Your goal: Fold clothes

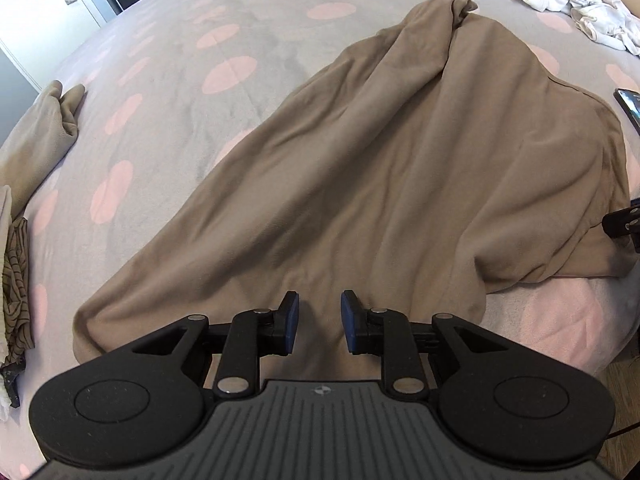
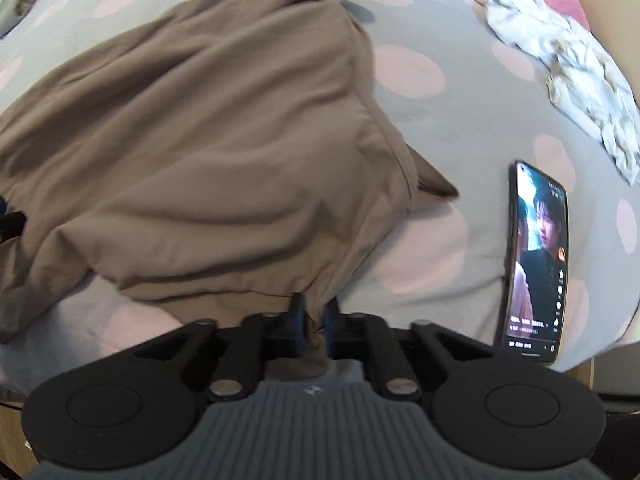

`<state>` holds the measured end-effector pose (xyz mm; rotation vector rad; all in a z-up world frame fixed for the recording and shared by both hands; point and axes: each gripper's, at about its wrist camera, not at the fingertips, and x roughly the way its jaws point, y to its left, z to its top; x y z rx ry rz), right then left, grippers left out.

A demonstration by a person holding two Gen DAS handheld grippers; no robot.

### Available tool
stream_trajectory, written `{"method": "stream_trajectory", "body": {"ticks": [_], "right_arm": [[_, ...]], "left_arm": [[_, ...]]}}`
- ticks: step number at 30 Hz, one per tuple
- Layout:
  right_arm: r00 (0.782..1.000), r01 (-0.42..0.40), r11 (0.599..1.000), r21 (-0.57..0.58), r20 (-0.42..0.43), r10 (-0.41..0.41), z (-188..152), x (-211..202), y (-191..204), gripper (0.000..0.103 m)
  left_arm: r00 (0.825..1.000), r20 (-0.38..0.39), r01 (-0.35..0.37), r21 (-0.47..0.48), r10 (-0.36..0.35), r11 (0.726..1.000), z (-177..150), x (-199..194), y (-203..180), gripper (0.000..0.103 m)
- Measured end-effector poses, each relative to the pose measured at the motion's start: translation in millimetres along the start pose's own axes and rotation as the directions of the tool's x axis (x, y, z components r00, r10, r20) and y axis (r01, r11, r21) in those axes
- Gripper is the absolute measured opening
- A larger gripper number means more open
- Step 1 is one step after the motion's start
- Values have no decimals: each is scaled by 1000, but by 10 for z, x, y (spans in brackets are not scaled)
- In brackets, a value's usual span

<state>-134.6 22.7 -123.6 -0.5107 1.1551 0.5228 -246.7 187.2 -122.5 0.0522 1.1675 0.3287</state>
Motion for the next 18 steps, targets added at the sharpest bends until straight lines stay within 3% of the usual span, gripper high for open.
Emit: {"method": "stream_trajectory", "body": {"ticks": [9,18], "right_arm": [[983,-48,981,-186,164,79,-93,-522,513,7],[964,-125,891,-437,159,214,-329,-731,1203,6]], "left_arm": [[999,43,-11,-10,11,1000,8,-179,41,21],[998,58,-27,-74,31,997,60,-288,237,21]]}}
